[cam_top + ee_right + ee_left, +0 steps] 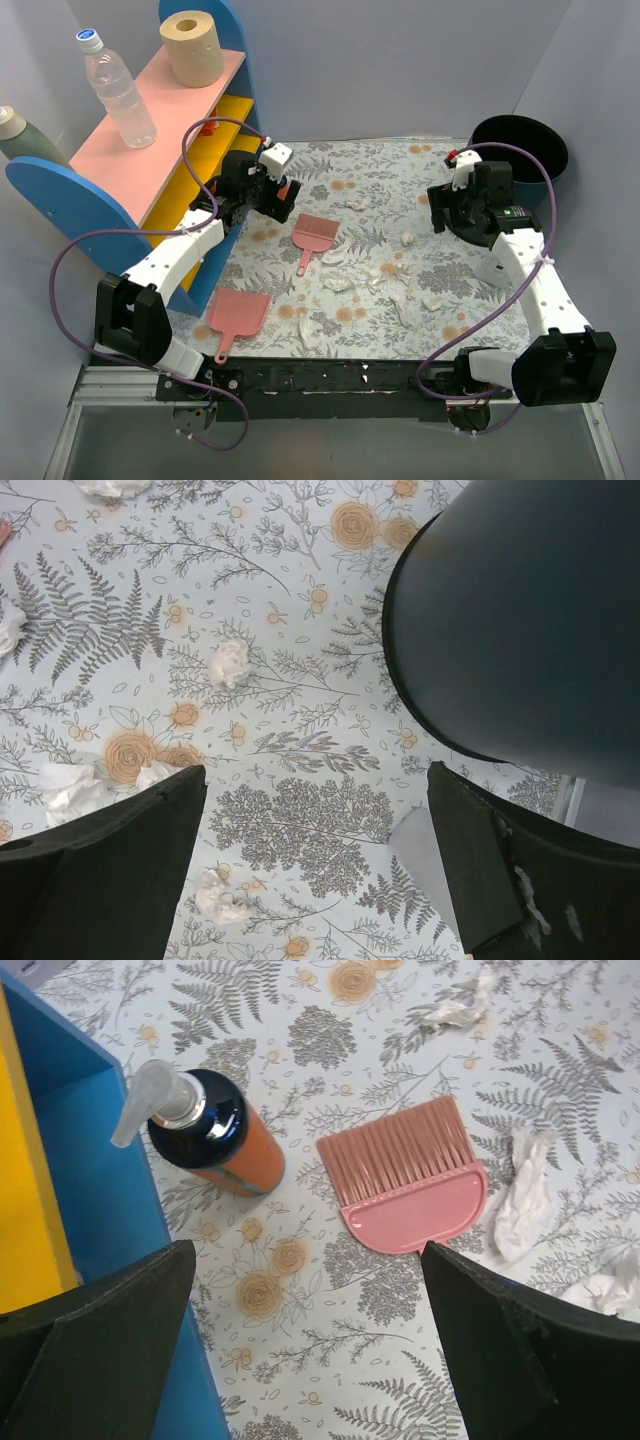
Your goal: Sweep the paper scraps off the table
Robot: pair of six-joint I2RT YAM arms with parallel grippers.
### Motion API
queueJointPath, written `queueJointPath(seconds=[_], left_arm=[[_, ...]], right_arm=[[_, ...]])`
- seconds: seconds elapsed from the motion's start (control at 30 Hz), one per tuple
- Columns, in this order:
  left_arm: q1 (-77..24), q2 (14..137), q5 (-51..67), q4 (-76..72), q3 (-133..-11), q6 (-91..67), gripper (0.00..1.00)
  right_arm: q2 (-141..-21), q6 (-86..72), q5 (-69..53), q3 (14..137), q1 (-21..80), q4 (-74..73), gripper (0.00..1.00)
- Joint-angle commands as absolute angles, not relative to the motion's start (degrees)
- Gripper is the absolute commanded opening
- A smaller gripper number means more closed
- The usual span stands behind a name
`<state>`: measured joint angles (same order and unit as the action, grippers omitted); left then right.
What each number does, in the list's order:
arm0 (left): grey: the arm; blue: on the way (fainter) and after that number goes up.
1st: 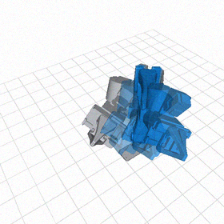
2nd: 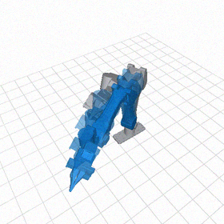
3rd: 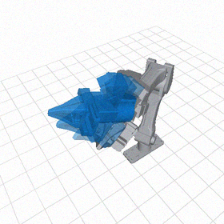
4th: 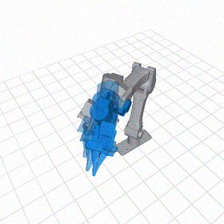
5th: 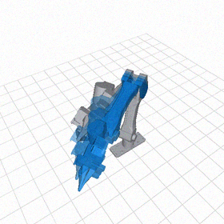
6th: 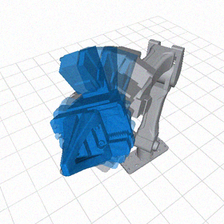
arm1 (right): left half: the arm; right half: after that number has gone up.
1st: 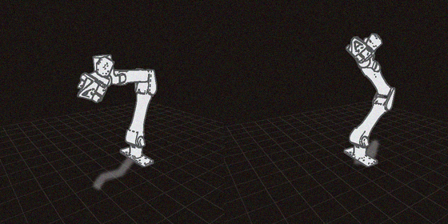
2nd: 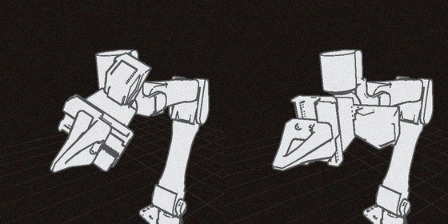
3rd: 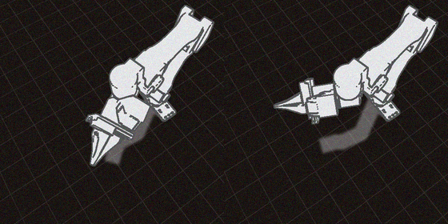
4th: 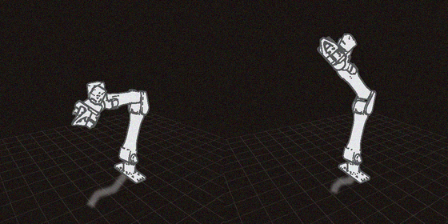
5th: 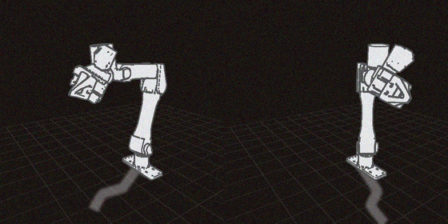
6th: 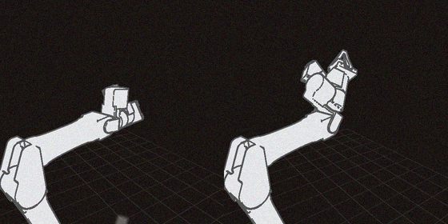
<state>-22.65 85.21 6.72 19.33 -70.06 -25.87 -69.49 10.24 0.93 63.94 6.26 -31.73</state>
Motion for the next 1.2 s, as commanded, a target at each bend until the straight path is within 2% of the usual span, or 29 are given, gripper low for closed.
queueJointPath(seconds=[0.0, 0.17, 0.33, 0.5, 0.6, 0.77, 0.97, 1.17], left_arm=[[-22.7, 82.8, 14.0, 24.6, -72.2, -23.8, 0.98], [-22.7, 81.3, 21.8, 36.4, -71.6, -17.0, 0.94], [-22.8, 76.9, 22.7, 46.7, -67.2, -10.0, 0.89], [-22.8, 74.8, 15.3, 54.4, -63.6, -13.2, 0.84], [-22.8, 75.8, 10.6, 57.0, -61.5, -15.8, 0.75], [-24.0, 76.0, 10.4, 53.5, -58.9, -20.6, 0.74], [-27.8, 82.7, 11.6, 48.3, -65.6, -21.3, 0.71], [-29.7, 94.3, 12.8, 45.5, -74.4, -22.4, 0.69]], right_arm=[[-69.3, 15.0, -4.8, 65.6, 6.7, -31.2, 0.98], [-70.0, 29.5, -23.1, 66.7, 7.0, -38.6, 0.97], [-70.0, 29.4, -24.1, 63.3, 8.7, -38.6, 0.92], [-69.1, 30.9, -23.6, 61.2, 11.0, -39.6, 0.91], [-69.3, 31.9, -23.6, 60.0, 12.1, -40.0, 0.91], [-70.6, 31.8, -25.0, 59.3, 15.2, -39.6, 0.91], [-72.2, 30.0, -25.2, 60.7, 16.8, -38.4, 0.91], [-71.0, 26.5, -24.3, 61.2, 16.8, -37.0, 0.91]])
